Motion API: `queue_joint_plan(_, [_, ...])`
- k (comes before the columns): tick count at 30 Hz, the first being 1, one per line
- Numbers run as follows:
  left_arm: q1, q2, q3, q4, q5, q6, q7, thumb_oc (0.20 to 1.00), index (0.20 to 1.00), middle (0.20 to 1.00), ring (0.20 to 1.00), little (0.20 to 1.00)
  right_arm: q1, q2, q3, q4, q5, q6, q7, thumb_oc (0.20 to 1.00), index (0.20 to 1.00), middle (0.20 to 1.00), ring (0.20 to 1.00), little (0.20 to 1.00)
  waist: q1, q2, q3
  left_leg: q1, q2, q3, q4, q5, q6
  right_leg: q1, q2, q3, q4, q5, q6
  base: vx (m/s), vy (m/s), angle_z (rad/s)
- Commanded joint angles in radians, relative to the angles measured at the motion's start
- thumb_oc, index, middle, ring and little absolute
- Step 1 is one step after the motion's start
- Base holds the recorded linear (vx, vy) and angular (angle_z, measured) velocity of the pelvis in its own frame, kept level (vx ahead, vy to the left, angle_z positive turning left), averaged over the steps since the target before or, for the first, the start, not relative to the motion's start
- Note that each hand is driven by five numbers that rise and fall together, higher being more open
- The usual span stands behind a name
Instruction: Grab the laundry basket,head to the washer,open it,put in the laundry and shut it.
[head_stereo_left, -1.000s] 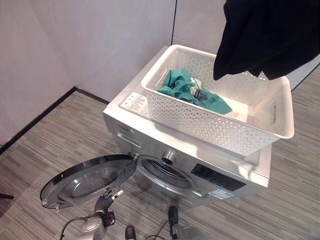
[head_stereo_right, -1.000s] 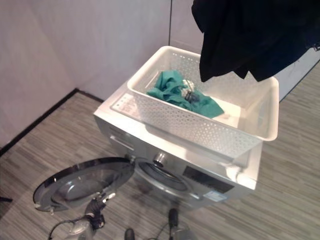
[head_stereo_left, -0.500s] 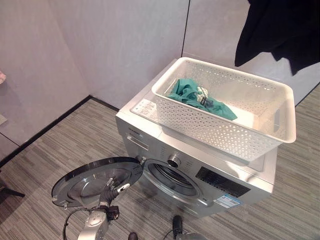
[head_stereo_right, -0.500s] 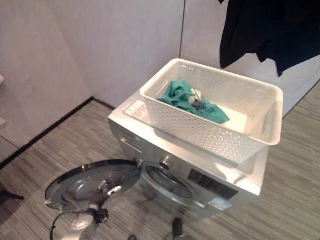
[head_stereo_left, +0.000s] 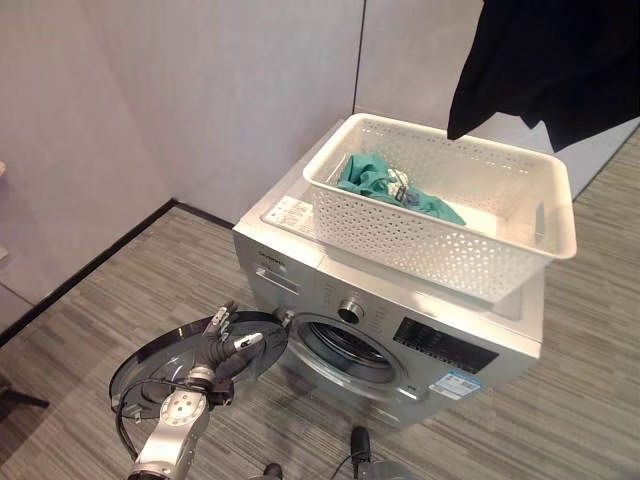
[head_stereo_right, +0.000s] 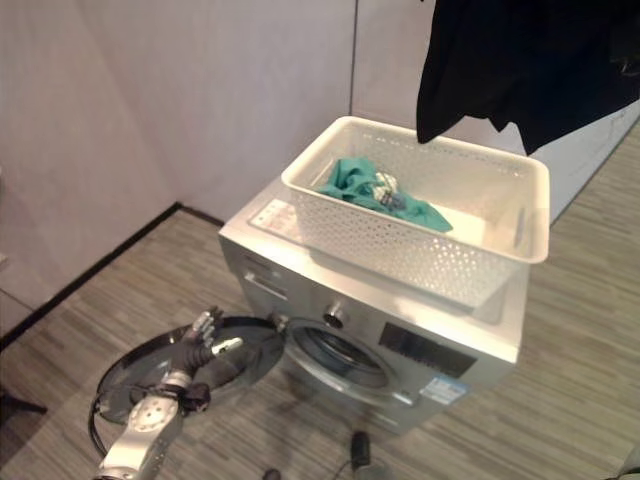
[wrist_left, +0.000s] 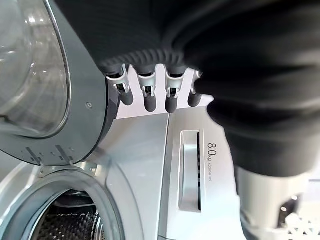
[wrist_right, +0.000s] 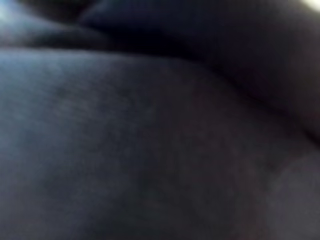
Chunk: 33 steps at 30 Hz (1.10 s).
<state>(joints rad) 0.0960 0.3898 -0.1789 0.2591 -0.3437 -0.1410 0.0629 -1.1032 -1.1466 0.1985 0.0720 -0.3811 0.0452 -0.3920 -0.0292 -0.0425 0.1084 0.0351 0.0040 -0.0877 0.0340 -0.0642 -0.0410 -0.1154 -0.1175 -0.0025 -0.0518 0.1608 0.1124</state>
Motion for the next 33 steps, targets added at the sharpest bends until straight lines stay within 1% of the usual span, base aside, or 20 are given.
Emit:
queue_joint_plan(1, [0.017, 0.061, -0.007, -0.055, 0.014, -0.053, -0.001, 1.0, 1.0, 1.0, 1.0, 1.0, -0.104, 0.028, -0.024, 0.014, -0.051, 0.023, -0.001, 0.2, 0.2, 0.2, 0.2, 0.2, 0.031, -0.024, -0.018, 0.021, -0.016, 0.02, 0.072, -0.168, 0.07, -0.05, -0.109, 0.068, 0.119, -0.052, 0.094, -0.13, 0.308, -0.55])
queue_joint_plan(2, [0.018, 0.065, -0.006, -0.055, 0.026, -0.053, -0.002, 1.0, 1.0, 1.0, 1.0, 1.0, -0.092, 0.044, -0.033, 0.004, -0.057, 0.023, 0.001, 0.2, 0.2, 0.2, 0.2, 0.2, 0.035, -0.026, -0.015, 0.026, -0.028, 0.036, 0.067, -0.167, 0.081, -0.056, -0.122, 0.063, 0.116, -0.039, 0.099, -0.16, 0.305, -0.64])
queue_joint_plan(3, [0.015, 0.065, 0.003, -0.048, 0.026, -0.048, 0.01, 1.0, 1.0, 1.0, 1.0, 1.0, -0.077, 0.075, -0.038, -0.024, -0.076, 0.028, 0.0, 0.2, 0.2, 0.2, 0.2, 0.2, 0.041, -0.017, 0.001, 0.027, -0.034, 0.063, 0.069, -0.17, 0.101, -0.077, -0.137, 0.018, 0.141, -0.026, 0.093, -0.12, 0.194, -0.63])
queue_joint_plan(4, [0.014, 0.065, 0.004, -0.047, 0.026, -0.048, 0.011, 1.0, 1.0, 1.0, 1.0, 1.0, -0.074, 0.078, -0.041, -0.028, -0.079, 0.03, 0.001, 0.2, 0.2, 0.2, 0.2, 0.2, 0.041, -0.016, 0.003, 0.029, -0.032, 0.064, 0.07, -0.172, 0.102, -0.078, -0.134, 0.018, 0.145, -0.028, 0.092, -0.23, 0.241, -0.76])
queue_joint_plan(5, [-0.002, 0.067, 0.021, -0.031, 0.035, -0.04, 0.026, 1.0, 1.0, 1.0, 1.0, 1.0, -0.052, 0.102, -0.053, -0.083, -0.109, 0.029, 0.007, 0.2, 0.2, 0.2, 0.2, 0.2, 0.048, 0.002, 0.019, 0.018, -0.034, 0.086, 0.063, -0.149, 0.116, -0.071, -0.132, -0.057, 0.203, -0.064, 0.066, -0.22, 0.175, -0.63])
queue_joint_plan(6, [-0.008, 0.065, 0.027, -0.021, 0.033, -0.036, 0.031, 1.0, 1.0, 1.0, 1.0, 1.0, -0.037, 0.114, -0.059, -0.111, -0.118, 0.025, 0.011, 0.2, 0.2, 0.2, 0.2, 0.2, 0.048, 0.008, 0.021, 0.013, -0.033, 0.091, 0.058, -0.136, 0.123, -0.06, -0.125, -0.082, 0.247, -0.09, 0.05, -0.25, 0.211, -0.63])
queue_joint_plan(7, [-0.01, 0.063, 0.031, -0.013, 0.035, -0.035, 0.038, 1.0, 1.0, 1.0, 1.0, 1.0, -0.024, 0.131, -0.069, -0.138, -0.124, 0.018, 0.013, 0.2, 0.2, 0.2, 0.2, 0.2, 0.047, 0.016, 0.022, 0.012, -0.031, 0.091, 0.053, -0.129, 0.129, -0.049, -0.111, -0.093, 0.308, -0.123, 0.038, -0.11, 0.069, -0.46])
queue_joint_plan(8, [-0.011, 0.065, 0.031, -0.012, 0.036, -0.036, 0.038, 1.0, 1.0, 1.0, 1.0, 1.0, -0.015, 0.133, -0.079, -0.146, -0.127, 0.02, 0.016, 0.2, 0.2, 0.2, 0.2, 0.2, 0.047, 0.01, 0.022, 0.009, -0.034, 0.091, 0.051, -0.122, 0.128, -0.057, -0.114, -0.091, 0.318, -0.125, 0.036, -0.11, 0.089, -0.31])
queue_joint_plan(9, [-0.016, 0.065, 0.034, -0.003, 0.053, -0.031, 0.045, 1.0, 1.0, 1.0, 1.0, 1.0, -0.001, 0.158, -0.091, -0.173, -0.139, 0.009, 0.012, 0.2, 0.2, 0.2, 0.2, 0.2, 0.05, 0.02, 0.02, -0.003, -0.035, 0.095, 0.046, -0.107, 0.142, -0.037, -0.088, -0.104, 0.395, -0.157, 0.026, -0.15, 0.064, -0.15])
queue_joint_plan(10, [-0.015, 0.066, 0.043, 0.007, 0.06, -0.031, 0.05, 1.0, 1.0, 1.0, 1.0, 1.0, 0.04, 0.188, -0.12, -0.234, -0.148, -0.011, 0.027, 0.2, 0.2, 0.2, 0.2, 0.2, 0.06, 0.014, 0.006, -0.016, -0.038, 0.109, 0.039, -0.096, 0.143, -0.016, -0.075, -0.129, 0.449, -0.213, 0.011, -0.15, 0.085, -0.07])
queue_joint_plan(11, [-0.012, 0.061, 0.047, 0.014, 0.064, -0.031, 0.054, 1.0, 1.0, 1.0, 1.0, 1.0, 0.063, 0.216, -0.13, -0.254, -0.143, -0.024, 0.026, 0.2, 0.2, 0.2, 0.2, 0.2, 0.067, 0.016, -0.003, -0.022, -0.041, 0.118, 0.037, -0.093, 0.145, 0.009, -0.069, -0.145, 0.47, -0.243, 0.004, -0.1, 0.021, -0.1])
queue_joint_plan(14, [-0.013, 0.052, 0.046, 0.029, 0.07, -0.032, 0.063, 1.0, 1.0, 1.0, 1.0, 1.0, 0.137, 0.285, -0.165, -0.314, -0.119, -0.056, 0.034, 0.2, 0.2, 0.2, 0.2, 0.2, 0.081, 0.002, -0.02, -0.039, -0.046, 0.136, 0.038, -0.081, 0.145, 0.052, -0.053, -0.173, 0.478, -0.273, -0.006, -0.07, -0.017, -0.31])
queue_joint_plan(15, [-0.013, 0.038, 0.047, 0.045, 0.078, -0.029, 0.076, 1.0, 1.0, 1.0, 1.0, 1.0, 0.195, 0.361, -0.189, -0.357, -0.086, -0.084, 0.029, 0.2, 0.2, 0.2, 0.2, 0.2, 0.097, -0.012, -0.034, -0.051, -0.056, 0.155, 0.039, -0.079, 0.144, 0.104, -0.044, -0.193, 0.456, -0.29, -0.004, -0.08, -0.042, -0.42])
queue_joint_plan(16, [-0.012, 0.041, 0.046, 0.045, 0.079, -0.03, 0.076, 1.0, 1.0, 1.0, 1.0, 1.0, 0.203, 0.364, -0.195, -0.363, -0.087, -0.084, 0.031, 0.2, 0.2, 0.2, 0.2, 0.2, 0.098, -0.013, -0.037, -0.053, -0.054, 0.156, 0.038, -0.072, 0.144, 0.104, -0.042, -0.194, 0.45, -0.284, -0.005, -0.17, -0.112, -0.51])
queue_joint_plan(17, [0.0, 0.019, 0.056, 0.051, 0.077, -0.028, 0.1, 1.0, 1.0, 1.0, 1.0, 1.0, 0.248, 0.475, -0.183, -0.404, -0.047, -0.118, 0.025, 0.2, 0.2, 0.2, 0.2, 0.2, 0.132, -0.028, -0.055, -0.074, -0.056, 0.199, 0.033, -0.061, 0.145, 0.157, -0.044, -0.215, 0.417, -0.286, 0.002, -0.21, -0.161, -0.49])
queue_joint_plan(18, [0.01, 0.007, 0.059, 0.047, 0.071, -0.032, 0.108, 1.0, 1.0, 1.0, 1.0, 1.0, 0.276, 0.528, -0.182, -0.433, -0.016, -0.141, 0.017, 0.2, 0.2, 0.2, 0.2, 0.2, 0.154, -0.041, -0.066, -0.093, -0.051, 0.224, 0.03, -0.048, 0.137, 0.196, -0.037, -0.212, 0.346, -0.305, -0.003, -0.24, -0.209, -0.27])
queue_joint_plan(19, [0.016, 0.004, 0.066, 0.047, 0.07, -0.032, 0.118, 1.0, 1.0, 1.0, 1.0, 1.0, 0.276, 0.546, -0.184, -0.451, 0.001, -0.153, 0.002, 0.2, 0.2, 0.2, 0.2, 0.2, 0.161, -0.043, -0.066, -0.103, -0.044, 0.241, 0.034, -0.041, 0.13, 0.214, -0.037, -0.212, 0.303, -0.319, -0.006, -0.11, -0.13, -1.2])
queue_joint_plan(22, [0.026, -0.005, 0.07, 0.05, 0.065, -0.033, 0.121, 1.0, 1.0, 1.0, 1.0, 1.0, 0.287, 0.562, -0.183, -0.479, 0.032, -0.171, 0.007, 0.2, 0.2, 0.2, 0.2, 0.2, 0.172, -0.048, -0.07, -0.109, -0.033, 0.261, 0.035, -0.034, 0.117, 0.254, -0.026, -0.215, 0.214, -0.334, -0.014, -0.08, -0.127, -1.05])
queue_joint_plan(26, [0.04, -0.032, 0.083, 0.054, 0.066, -0.029, 0.125, 1.0, 1.0, 1.0, 1.0, 1.0, 0.353, 0.576, -0.23, -0.584, 0.111, -0.224, 0.03, 0.2, 0.2, 0.2, 0.2, 0.2, 0.159, -0.053, -0.053, -0.145, 0.008, 0.279, 0.037, 0.018, 0.082, 0.279, 0.008, -0.226, 0.119, -0.342, -0.033, -0.16, -0.174, -0.01])
queue_joint_plan(33, [0.05, -0.073, 0.08, 0.103, 0.049, -0.029, 0.118, 1.0, 1.0, 1.0, 1.0, 1.0, 0.389, 0.541, -0.267, -0.686, 0.131, -0.272, 0.05, 0.2, 0.2, 0.2, 0.2, 0.2, 0.128, -0.052, -0.048, -0.158, 0.054, 0.276, -0.001, 0.088, 0.046, 0.28, 0.05, -0.244, 0.084, -0.332, -0.048, -0.13, -0.114, -0.04])
